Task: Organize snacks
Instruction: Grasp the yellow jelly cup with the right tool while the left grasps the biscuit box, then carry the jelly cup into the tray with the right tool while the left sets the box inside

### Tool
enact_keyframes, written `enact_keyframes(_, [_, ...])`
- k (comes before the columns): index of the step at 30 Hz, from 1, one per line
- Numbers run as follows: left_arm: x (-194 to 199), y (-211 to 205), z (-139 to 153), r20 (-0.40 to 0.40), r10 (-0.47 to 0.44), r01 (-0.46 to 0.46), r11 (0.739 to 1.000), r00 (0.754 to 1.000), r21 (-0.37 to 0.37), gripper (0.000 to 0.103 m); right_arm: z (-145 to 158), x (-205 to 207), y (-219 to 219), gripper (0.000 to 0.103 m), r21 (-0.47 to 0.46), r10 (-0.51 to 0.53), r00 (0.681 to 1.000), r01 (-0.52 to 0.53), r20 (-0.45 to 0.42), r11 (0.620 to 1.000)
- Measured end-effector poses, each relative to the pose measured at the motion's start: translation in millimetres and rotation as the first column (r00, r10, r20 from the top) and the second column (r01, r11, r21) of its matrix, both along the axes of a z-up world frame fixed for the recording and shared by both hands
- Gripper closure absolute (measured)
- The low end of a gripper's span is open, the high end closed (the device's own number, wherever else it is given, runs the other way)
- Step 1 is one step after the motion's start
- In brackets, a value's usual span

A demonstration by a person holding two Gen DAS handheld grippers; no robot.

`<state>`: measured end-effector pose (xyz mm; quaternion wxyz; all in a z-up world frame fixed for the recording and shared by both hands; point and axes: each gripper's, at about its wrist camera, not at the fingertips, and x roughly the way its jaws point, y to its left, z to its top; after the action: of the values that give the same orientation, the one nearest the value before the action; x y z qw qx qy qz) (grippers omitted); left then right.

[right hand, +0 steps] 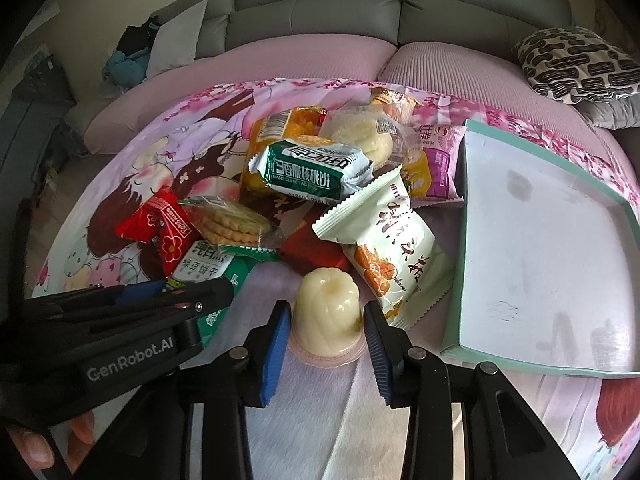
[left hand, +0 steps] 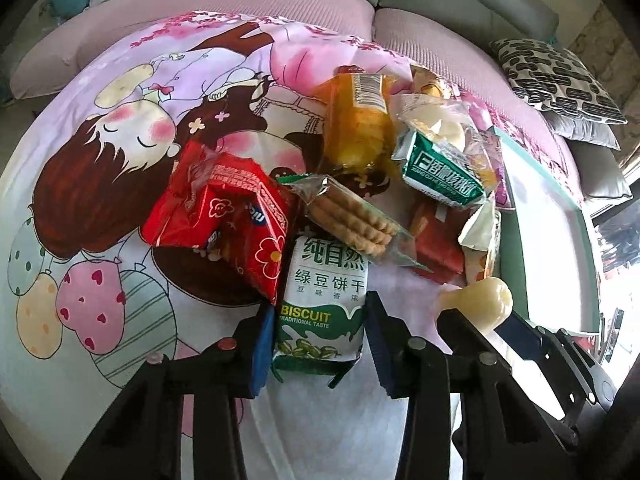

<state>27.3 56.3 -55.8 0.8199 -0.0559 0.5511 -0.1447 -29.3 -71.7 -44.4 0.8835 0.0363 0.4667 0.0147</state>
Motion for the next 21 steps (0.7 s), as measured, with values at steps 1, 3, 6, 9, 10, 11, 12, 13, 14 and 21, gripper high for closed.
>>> enact_keyframes(1, [-1.0,0.8,1.6,0.004,-0.002,0.002,1.0,1.0,-0.004,0.06,0.8,-0.8,-0.1,0.063,0.001,0.001,1.0,-0.001,0.002,1.0])
enact_keyframes(3, [-2.7,1.8,4.9,0.012,-0.004,0.004,1.0,1.0,-0.01,0.061,3.4,-2.4,0.0,0.063,0.0,0.002,1.0,-0.002,0.009,1.0])
enact_keyframes(6, [-1.9,1.9,9.9,0.022,-0.004,0.005,1.0,1.0,-0.016,0.061,6.9,-3.7,0.5,0.063,0.001,0.003,1.0,-0.003,0.022,1.0])
enact_keyframes(9, [-4.5,4.8,14.0,0.031,-0.004,0.004,1.0,1.0,-0.025,0.061,11.1,-6.0,0.5,0.063,0.002,0.005,0.999,-0.005,0.035,1.0])
enact_keyframes(10, [-5.5,6.1,15.4,0.034,-0.003,0.004,1.0,0.999,-0.029,0.061,12.5,-6.8,0.5,0.063,0.002,0.005,0.999,-0.005,0.04,1.0])
enact_keyframes(11, [-5.8,6.0,16.7,0.036,-0.001,0.002,1.0,0.999,-0.031,0.061,14.0,-7.5,0.2,0.063,0.003,0.004,0.999,-0.004,0.044,1.0])
enact_keyframes(12, [-6.8,7.3,18.8,0.04,0.0,0.001,0.999,0.999,-0.034,0.061,15.2,-8.1,-0.2,0.063,0.004,0.004,0.999,-0.004,0.048,1.0])
enact_keyframes(13, [-8.0,8.7,20.8,0.044,0.001,0.0,0.999,0.999,-0.038,0.061,16.6,-8.9,-0.6,0.063,0.006,0.002,0.999,-0.002,0.053,1.0])
enact_keyframes(14, [-10.3,10.5,22.1,0.048,0.002,0.0,0.999,0.999,-0.041,0.061,18.2,-9.7,-1.3,0.063,0.008,0.0,0.998,0.0,0.058,1.0])
enact_keyframes(21, [-17.8,9.8,33.5,0.078,-0.006,0.009,0.999,0.997,-0.032,0.061,32.1,-15.5,-12.2,0.063,0.03,-0.032,0.994,0.028,0.108,0.999])
